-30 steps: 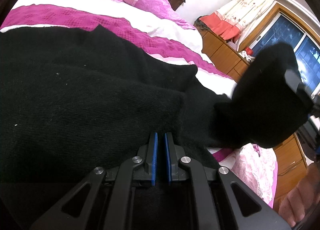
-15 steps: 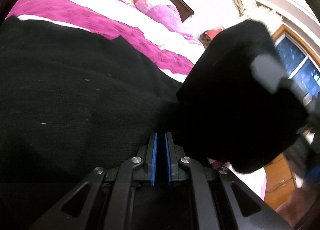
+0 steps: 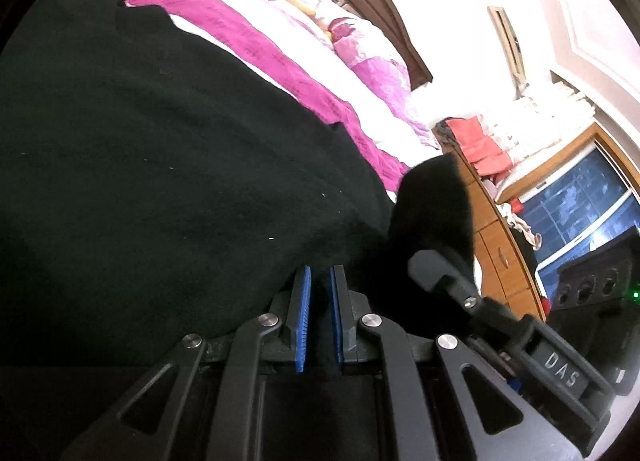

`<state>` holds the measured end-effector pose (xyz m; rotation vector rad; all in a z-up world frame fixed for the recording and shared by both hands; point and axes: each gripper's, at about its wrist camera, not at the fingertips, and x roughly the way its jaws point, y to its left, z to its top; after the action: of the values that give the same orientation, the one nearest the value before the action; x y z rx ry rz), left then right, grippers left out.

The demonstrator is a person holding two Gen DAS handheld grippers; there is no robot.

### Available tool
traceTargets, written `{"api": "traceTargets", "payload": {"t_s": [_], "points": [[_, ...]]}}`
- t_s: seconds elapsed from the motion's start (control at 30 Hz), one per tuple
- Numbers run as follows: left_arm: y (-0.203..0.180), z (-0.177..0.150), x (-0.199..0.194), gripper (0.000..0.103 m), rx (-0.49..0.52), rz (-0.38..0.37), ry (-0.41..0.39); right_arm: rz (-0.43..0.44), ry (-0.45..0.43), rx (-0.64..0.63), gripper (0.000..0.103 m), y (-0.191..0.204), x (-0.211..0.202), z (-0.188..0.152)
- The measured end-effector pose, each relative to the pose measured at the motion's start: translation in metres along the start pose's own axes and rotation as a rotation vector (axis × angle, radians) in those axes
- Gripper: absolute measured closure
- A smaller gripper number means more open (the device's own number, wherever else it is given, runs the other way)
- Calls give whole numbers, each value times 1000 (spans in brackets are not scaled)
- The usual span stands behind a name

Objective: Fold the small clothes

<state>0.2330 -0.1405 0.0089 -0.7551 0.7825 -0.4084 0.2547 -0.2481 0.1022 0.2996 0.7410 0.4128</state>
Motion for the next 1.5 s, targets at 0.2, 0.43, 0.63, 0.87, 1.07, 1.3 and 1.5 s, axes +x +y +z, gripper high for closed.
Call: {"api": "traceTargets", "payload": {"t_s": [0.2,0.43,0.63,0.87,1.07,1.3,1.5], "points": [[2,3,4,96,-21,-39,4,33,71,29,75,-9,13,-11],[14,24,8,71,-150,-264,77,39,-69,24,43,-23,-50,-2],[6,36,5,60,-134,-328,70,-173,-182,90,43,-69,-85,-2],[5,35,-7,47,-128,-319,6,-314,-202,225,43,-121,-96,-6],[-20,32,20,48,1,-159,88,-241,-150,315,43,-144,-85,-15],[-18,35,28,101,11,-61,129,-220,-129,271,43,-131,-79,-18],[-7,51,5,101,4,6,104,-167,-136,277,43,-125,-76,-15]]}}
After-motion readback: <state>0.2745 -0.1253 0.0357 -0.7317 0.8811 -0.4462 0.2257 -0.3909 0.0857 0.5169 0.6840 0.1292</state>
